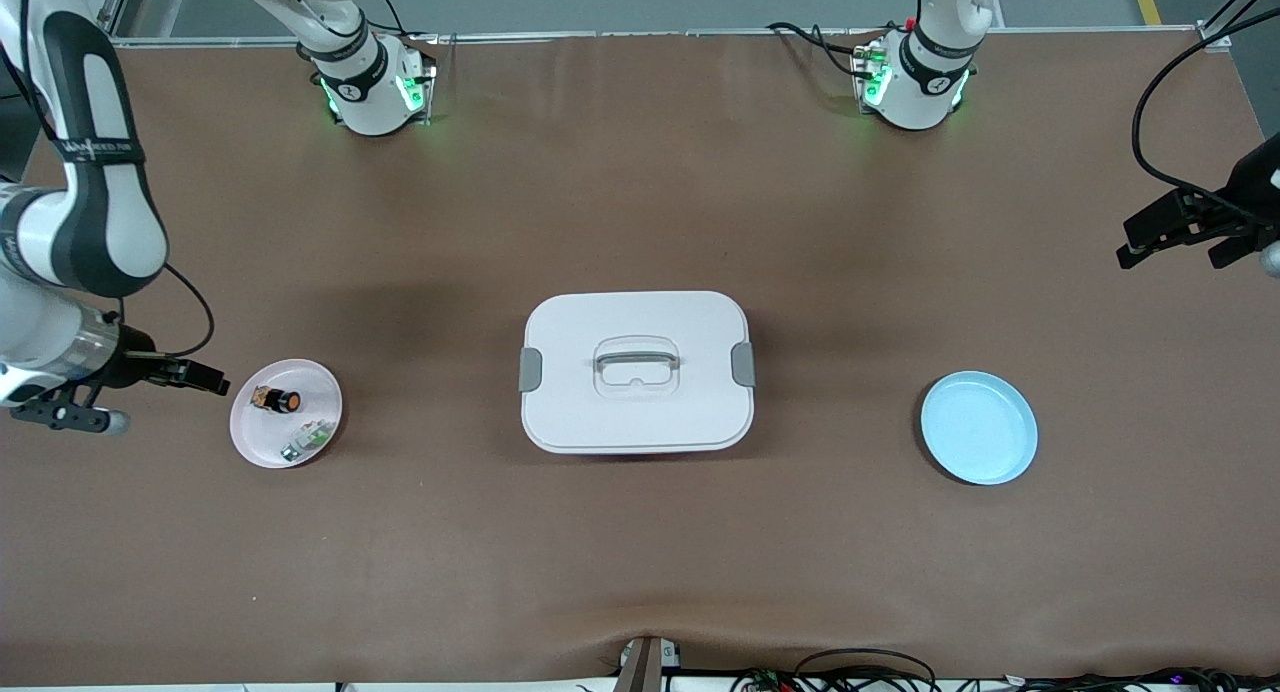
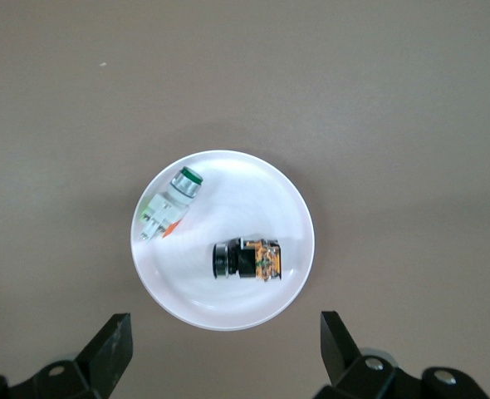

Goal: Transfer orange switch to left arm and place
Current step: 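Move the right gripper down over the black-orange switch on the white plate, then close the right gripper on the black-orange switch and lift it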

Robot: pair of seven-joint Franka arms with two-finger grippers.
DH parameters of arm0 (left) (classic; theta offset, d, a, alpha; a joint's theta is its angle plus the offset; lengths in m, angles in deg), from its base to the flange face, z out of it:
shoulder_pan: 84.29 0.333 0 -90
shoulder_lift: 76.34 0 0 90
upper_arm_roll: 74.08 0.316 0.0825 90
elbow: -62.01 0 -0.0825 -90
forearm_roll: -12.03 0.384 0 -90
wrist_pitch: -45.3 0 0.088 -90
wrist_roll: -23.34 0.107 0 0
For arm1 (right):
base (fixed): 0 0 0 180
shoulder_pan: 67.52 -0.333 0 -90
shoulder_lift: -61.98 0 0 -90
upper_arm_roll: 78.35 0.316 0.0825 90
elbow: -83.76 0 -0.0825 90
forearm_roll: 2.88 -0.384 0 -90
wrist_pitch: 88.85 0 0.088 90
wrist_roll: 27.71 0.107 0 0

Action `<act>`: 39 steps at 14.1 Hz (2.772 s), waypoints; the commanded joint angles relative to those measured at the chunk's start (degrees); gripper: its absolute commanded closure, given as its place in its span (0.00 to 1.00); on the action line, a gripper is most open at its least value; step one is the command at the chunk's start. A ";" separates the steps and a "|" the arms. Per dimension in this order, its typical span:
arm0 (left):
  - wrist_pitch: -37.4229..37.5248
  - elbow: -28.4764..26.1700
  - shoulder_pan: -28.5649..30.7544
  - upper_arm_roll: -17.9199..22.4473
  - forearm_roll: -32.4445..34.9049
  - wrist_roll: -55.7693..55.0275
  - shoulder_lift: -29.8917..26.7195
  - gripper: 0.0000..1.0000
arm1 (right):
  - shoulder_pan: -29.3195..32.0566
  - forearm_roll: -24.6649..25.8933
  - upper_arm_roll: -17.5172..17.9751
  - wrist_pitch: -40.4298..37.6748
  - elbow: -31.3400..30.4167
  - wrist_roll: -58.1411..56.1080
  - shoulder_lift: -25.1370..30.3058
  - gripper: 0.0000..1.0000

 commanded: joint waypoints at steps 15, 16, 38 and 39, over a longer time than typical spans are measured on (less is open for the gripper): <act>0.92 0.43 0.31 0.16 0.22 0.29 -0.41 0.00 | 0.33 -3.34 0.68 11.21 -0.04 -1.84 -13.78 0.00; 0.92 0.43 0.31 0.16 0.22 0.29 -0.41 0.00 | 0.24 -3.34 0.68 11.21 0.23 -1.84 -14.22 0.00; 0.92 0.43 0.40 0.25 0.22 0.03 -0.32 0.00 | 0.77 -3.43 0.68 11.12 0.59 -6.06 -16.42 0.00; 0.92 0.43 0.40 0.25 0.22 0.03 -0.32 0.00 | 0.77 -3.43 0.68 11.12 0.50 -6.15 -16.51 0.00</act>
